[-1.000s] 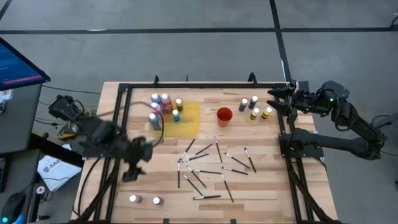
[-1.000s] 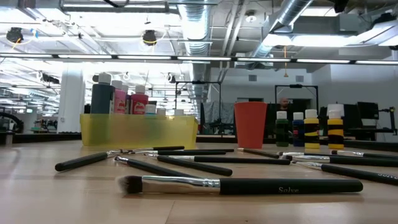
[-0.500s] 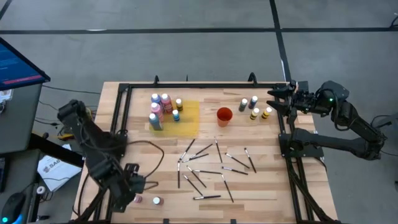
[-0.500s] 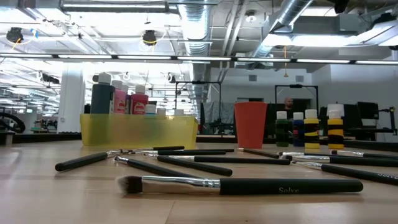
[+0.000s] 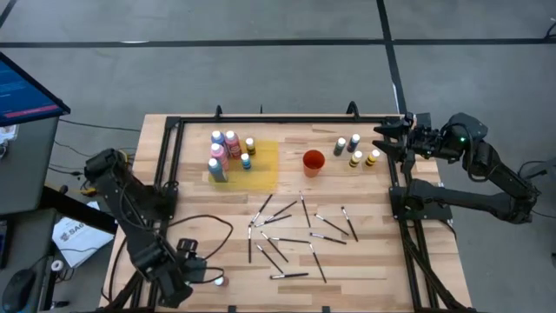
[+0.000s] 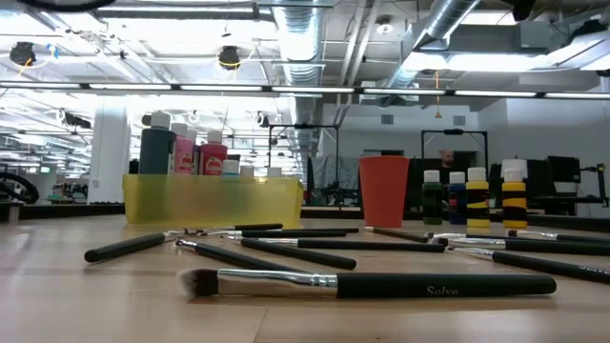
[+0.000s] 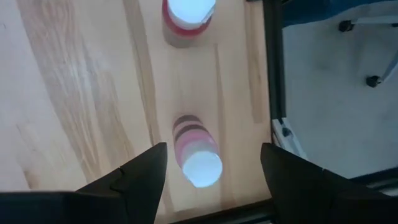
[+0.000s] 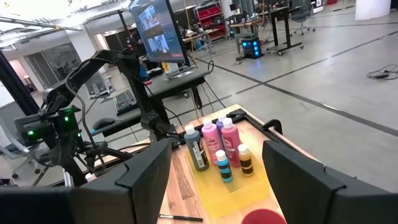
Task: Pick & Place Paint Supplies
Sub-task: Put the pink paint bottle into the yellow bin
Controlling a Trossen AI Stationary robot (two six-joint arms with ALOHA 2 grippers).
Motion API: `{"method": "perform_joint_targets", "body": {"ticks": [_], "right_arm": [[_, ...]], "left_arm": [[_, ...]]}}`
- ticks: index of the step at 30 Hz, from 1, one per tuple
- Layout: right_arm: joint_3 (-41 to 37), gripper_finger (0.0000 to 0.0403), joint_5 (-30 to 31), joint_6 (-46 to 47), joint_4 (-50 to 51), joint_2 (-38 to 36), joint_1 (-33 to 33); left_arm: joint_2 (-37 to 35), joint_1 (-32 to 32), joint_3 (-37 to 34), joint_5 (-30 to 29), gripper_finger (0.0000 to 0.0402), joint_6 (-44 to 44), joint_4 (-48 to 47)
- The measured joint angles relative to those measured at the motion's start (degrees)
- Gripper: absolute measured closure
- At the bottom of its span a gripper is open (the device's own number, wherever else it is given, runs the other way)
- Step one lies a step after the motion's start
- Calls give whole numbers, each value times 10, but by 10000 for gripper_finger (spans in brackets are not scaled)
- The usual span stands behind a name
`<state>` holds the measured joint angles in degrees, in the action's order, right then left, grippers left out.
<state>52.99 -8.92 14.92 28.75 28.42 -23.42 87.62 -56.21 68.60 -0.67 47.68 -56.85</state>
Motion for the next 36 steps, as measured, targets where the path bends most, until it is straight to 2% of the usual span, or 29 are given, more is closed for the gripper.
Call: {"method": "perform_joint_targets", "body": {"ticks": [7, 17, 25, 36], "right_arm": [[0, 155, 0, 1, 0, 0, 0], [0, 155, 0, 2, 0, 0, 0], [0, 155, 1, 1, 0, 0, 0], [0, 155, 15, 1, 0, 0, 0]], "left_arm": [[-14, -6, -58, 11, 149, 42, 10], [-80, -5, -113, 10, 150, 42, 101], [-72, -5, -128, 10, 176, 43, 105], [-62, -14, -128, 8, 182, 51, 108]]}}
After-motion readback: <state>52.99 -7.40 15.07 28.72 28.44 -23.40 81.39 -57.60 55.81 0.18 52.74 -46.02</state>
